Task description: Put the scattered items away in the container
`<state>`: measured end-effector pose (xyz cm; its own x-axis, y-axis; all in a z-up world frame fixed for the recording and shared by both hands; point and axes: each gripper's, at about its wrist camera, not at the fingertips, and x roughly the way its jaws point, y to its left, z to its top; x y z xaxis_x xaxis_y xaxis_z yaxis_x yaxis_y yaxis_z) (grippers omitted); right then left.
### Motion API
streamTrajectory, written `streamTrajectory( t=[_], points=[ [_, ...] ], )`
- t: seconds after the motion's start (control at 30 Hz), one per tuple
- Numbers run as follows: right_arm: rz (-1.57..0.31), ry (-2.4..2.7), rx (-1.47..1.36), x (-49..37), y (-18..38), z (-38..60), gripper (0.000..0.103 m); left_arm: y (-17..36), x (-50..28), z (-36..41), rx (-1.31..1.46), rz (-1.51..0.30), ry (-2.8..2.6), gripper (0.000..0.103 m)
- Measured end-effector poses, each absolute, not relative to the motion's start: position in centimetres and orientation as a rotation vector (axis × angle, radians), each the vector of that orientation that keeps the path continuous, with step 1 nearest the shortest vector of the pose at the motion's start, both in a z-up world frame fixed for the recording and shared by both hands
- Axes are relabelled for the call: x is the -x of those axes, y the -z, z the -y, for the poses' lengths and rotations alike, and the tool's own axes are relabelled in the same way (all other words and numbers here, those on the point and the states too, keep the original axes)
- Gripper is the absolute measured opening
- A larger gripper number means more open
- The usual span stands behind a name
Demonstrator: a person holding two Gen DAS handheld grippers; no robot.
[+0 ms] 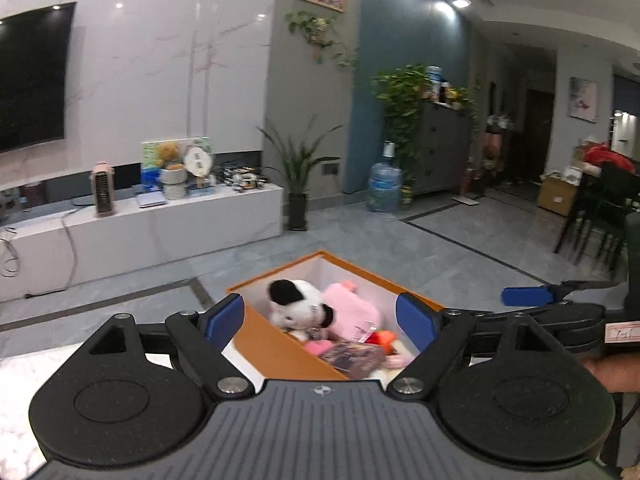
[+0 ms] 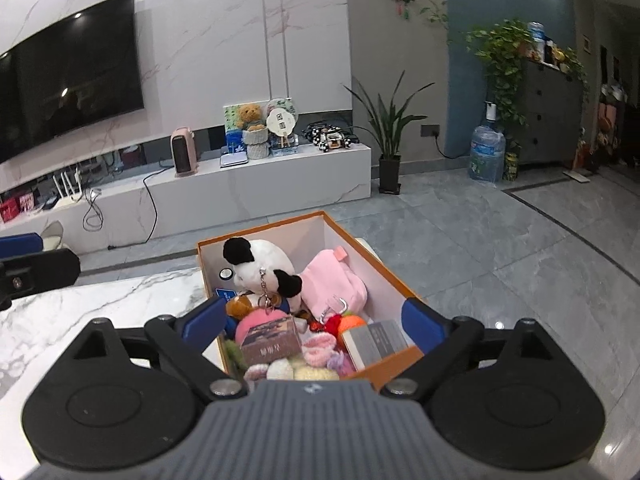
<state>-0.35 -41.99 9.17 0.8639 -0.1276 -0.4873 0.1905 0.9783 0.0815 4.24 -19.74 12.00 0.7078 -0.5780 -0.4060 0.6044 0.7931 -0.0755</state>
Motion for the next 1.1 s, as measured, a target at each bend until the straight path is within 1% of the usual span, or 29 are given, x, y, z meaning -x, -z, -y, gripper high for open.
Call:
streamTrajectory(
  t=[0.17,0.27,0.5,0.8,0.97,1.1],
  points=[
    [-0.497,0.180,-0.150,2.7,-8.5,42.0,0.097,-11.5,-3.3,20.0,-0.060,-0.461,0.680,0.098],
    [-0.487,0.186,-0.153,4.0,-8.4,41.6,0.098,-10.9,-3.0,20.3,-0.075,-0.469,0.659,0.103],
    [-0.443,0.200,-0.152,5.8,-8.2,40.1,0.102,-10.0,-2.4,20.1,-0.067,-0.477,0.625,0.103],
    [-0.451,0.296,-0.093,4.9,-7.6,38.9,0.102,-9.0,-3.2,19.1,-0.061,-0.543,0.528,0.103],
    [-0.482,0.332,-0.041,4.2,-6.9,37.6,0.102,-7.8,-4.7,19.1,-0.037,-0.616,0.525,0.103],
    [-0.529,0.382,0.003,3.4,-6.3,36.9,0.102,-6.9,-5.4,19.6,-0.073,-0.638,0.481,0.103]
  ],
)
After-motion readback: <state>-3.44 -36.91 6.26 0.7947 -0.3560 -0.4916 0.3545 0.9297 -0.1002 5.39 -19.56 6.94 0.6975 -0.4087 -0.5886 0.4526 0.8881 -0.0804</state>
